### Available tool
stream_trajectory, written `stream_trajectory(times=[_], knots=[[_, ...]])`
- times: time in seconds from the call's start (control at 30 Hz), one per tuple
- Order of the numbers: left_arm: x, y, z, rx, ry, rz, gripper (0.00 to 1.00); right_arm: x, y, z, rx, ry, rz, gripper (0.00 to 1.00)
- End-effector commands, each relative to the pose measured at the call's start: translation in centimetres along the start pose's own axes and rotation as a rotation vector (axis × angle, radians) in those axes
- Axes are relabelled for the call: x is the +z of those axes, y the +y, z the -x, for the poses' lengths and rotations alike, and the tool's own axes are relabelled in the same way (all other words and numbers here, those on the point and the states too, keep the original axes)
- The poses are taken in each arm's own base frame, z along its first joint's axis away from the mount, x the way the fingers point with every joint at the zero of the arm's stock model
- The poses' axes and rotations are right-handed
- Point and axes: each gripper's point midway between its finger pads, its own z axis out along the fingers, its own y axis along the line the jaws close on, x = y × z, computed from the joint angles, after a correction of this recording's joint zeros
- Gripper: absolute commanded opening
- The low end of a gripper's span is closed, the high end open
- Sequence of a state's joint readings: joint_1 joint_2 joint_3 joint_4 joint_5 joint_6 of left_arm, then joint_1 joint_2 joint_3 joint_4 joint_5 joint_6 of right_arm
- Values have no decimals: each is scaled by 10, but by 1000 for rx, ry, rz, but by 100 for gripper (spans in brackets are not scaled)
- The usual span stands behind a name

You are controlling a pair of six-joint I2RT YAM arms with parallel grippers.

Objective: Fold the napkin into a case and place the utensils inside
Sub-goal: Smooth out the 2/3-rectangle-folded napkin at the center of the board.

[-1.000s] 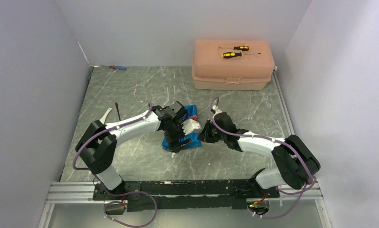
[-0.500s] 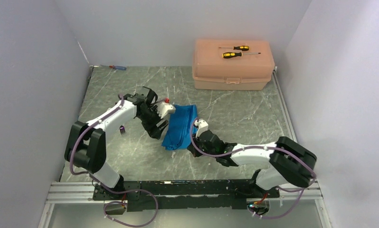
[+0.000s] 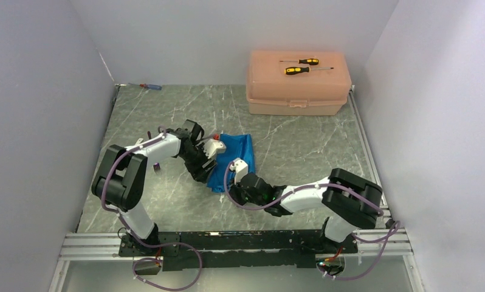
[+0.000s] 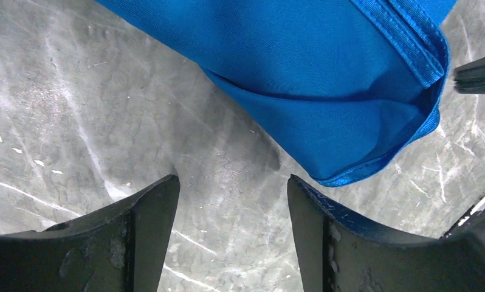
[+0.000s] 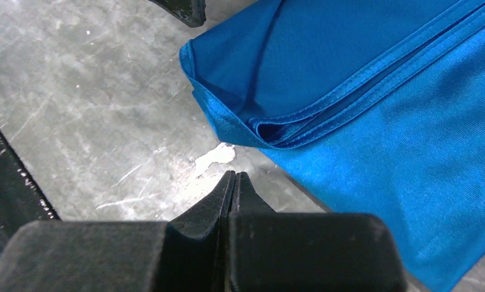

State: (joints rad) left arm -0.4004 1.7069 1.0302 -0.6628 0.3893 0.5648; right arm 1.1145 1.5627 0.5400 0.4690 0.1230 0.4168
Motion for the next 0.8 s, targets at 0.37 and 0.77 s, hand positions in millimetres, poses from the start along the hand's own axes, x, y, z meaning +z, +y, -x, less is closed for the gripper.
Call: stream_trajectory(times=[0.37,0.77], knots=[[21,10,-9,39,-19,36,70,34,12,27,-16,-101,20,0],[33,22,-30,31,63,83,70,51,22,29,-21,-94,54,0]])
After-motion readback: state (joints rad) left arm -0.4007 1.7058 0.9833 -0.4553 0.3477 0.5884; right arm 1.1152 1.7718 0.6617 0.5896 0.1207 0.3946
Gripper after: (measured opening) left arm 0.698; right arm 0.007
